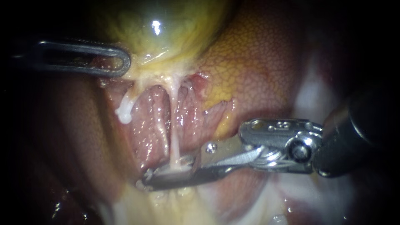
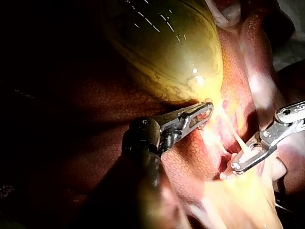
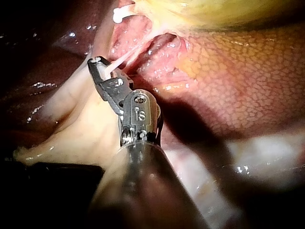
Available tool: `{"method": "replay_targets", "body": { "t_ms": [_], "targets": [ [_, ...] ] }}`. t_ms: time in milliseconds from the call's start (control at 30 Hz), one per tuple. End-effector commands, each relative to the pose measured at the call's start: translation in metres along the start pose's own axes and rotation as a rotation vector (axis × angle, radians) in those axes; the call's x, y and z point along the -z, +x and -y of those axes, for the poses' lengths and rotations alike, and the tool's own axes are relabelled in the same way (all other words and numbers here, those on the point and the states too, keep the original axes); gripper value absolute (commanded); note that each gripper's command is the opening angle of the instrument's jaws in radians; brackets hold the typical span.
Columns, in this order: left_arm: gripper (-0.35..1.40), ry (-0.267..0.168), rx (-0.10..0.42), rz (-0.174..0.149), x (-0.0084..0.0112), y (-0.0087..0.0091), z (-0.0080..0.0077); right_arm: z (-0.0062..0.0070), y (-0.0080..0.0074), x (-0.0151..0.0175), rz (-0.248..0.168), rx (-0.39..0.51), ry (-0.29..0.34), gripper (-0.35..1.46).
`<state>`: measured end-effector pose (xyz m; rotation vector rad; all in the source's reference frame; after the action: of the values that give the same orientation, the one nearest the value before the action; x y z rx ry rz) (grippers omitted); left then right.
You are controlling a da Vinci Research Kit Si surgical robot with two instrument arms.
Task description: Going back first clip right tube
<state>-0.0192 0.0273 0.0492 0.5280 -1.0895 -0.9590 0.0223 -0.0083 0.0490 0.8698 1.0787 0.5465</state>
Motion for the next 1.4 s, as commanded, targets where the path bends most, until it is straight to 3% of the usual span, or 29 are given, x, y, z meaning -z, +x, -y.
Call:
{"method": "replay_targets", "body": {
  "t_ms": [33,200,267,400,600,733,1067,1400],
  "targets": [
    [-0.35,0.000,0.000,0.000,0.0000,0.0000,0.0000,0.0000,0.0000,0.0000,0.000,0.000,0.000,-0.35],
    [-0.35,0.000,0.000,0.000,0.0000,0.0000,0.0000,-0.0001,0.0000,0.0000,0.000,0.000,0.000,-0.33],
    [-0.35,0.000,0.000,0.000,0.0000,0.0000,0.0000,-0.0003,-0.0001,-0.0001,0.000,0.000,-0.001,0.08],
    [-0.35,0.000,0.000,0.000,0.0000,0.0000,0.0000,-0.0015,-0.0010,-0.0003,-0.004,0.028,-0.018,0.34],
    [-0.35,0.000,0.000,0.000,0.0000,0.0000,0.0000,-0.0040,-0.0026,-0.0004,-0.022,0.088,-0.088,0.48],
    [-0.35,0.000,0.000,0.000,0.0000,0.0000,0.0000,-0.0050,-0.0032,0.0002,-0.032,0.149,-0.141,0.50],
    [-0.35,0.000,-0.001,0.000,0.0000,0.0001,0.0000,-0.0036,-0.0044,0.0048,-0.012,0.338,-0.177,0.50],
    [-0.35,0.000,-0.001,0.000,0.0001,0.0001,0.0000,-0.0019,-0.0030,0.0105,-0.013,0.465,-0.217,0.50]
  ]
}}
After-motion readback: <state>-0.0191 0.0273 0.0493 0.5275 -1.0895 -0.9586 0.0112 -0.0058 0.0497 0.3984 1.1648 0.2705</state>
